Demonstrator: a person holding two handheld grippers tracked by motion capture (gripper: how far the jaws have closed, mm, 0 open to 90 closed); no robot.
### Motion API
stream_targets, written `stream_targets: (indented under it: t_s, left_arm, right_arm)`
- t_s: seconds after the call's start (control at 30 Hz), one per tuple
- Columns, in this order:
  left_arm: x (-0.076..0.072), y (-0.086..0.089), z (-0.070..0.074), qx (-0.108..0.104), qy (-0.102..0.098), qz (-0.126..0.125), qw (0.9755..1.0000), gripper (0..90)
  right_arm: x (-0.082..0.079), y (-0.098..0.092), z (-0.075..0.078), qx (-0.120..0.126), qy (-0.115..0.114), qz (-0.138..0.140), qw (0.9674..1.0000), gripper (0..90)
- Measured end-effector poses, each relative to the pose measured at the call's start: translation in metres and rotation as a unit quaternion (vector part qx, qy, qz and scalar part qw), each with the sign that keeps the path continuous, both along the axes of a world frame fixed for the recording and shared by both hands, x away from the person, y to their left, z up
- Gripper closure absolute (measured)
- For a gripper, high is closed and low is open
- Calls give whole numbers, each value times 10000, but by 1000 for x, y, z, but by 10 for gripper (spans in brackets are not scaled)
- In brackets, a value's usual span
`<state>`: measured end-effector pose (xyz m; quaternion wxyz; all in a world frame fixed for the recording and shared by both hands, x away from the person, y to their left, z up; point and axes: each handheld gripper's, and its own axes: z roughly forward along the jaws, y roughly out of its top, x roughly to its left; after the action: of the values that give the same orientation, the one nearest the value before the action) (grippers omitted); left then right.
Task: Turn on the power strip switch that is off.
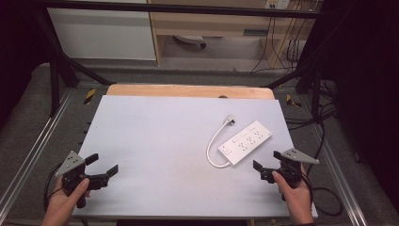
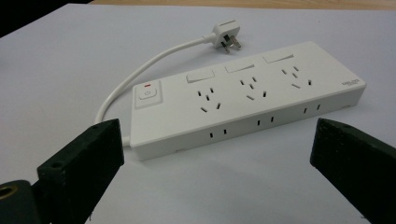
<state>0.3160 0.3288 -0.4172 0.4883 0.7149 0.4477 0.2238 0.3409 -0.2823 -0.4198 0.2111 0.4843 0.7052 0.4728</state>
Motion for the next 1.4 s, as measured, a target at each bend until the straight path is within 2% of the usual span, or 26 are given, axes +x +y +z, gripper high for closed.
stream_targets:
  t_s: [0.4,0.6,0.7,0.93,1.4]
  left_arm:
    - [0,-1,-2,20,44,-33,10000,56]
    - [0,-1,-2,11,52,-45,10000,56]
    - [0,-1,-2,7,53,-36,10000,56]
    - [0,-1,-2,34,72,-61,9999,58]
    - [0,-1,-2,38,52,-62,10000,59]
  right_arm:
    - [1,3,9,107,-106,-18,9999,38]
    - [7,7,15,17,-195,-21,9998,35]
    - [11,12,22,-35,-309,3,9995,33]
    - [20,15,31,-12,-459,-69,9989,36]
    - [34,22,41,6,-515,20,9987,29]
